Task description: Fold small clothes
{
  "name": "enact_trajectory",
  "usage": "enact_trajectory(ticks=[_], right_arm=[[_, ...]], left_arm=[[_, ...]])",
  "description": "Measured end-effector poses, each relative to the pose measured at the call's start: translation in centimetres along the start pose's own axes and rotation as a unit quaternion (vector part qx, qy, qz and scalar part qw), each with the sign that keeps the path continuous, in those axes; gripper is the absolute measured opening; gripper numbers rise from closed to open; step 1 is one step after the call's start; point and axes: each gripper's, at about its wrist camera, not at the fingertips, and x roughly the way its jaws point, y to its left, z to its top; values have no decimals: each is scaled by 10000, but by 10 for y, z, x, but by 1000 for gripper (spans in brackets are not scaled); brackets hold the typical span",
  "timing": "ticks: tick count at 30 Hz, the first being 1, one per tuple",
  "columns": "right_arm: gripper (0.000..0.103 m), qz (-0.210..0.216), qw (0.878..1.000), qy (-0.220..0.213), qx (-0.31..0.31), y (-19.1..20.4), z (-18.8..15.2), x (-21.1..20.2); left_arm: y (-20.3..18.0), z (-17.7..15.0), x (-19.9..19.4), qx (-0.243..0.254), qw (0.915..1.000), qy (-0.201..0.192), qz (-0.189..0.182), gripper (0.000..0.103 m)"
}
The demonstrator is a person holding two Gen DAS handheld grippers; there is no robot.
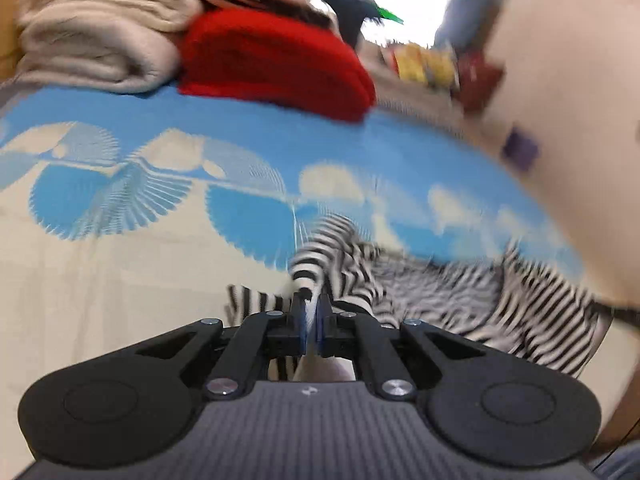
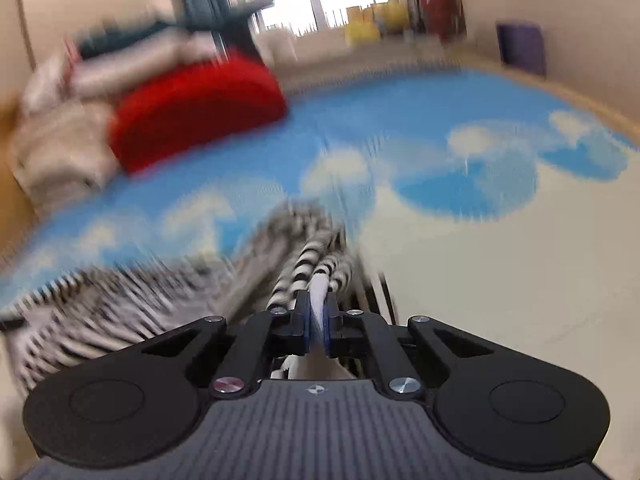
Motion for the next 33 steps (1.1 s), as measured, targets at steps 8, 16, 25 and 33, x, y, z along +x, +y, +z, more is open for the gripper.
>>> enact_trajectory(ticks=[8,16,25,33], right_arm=[[5,-292,9893,363,1383,-76,-33,-21],[44,-559,9849,412,1585,-87,-40,0],[85,-87,9931,897,751,-69,-65,-24],[5,-269,9964,790,162,-45,-67,-39]], left_arm=[[61,-22,10,-716,9933,656,627,5],[66,-33,19,-1211,9896,664,403,94],[43,-70,11,-548,9908,1206,265,101],[25,-73,1,145,9940,952,522,9]])
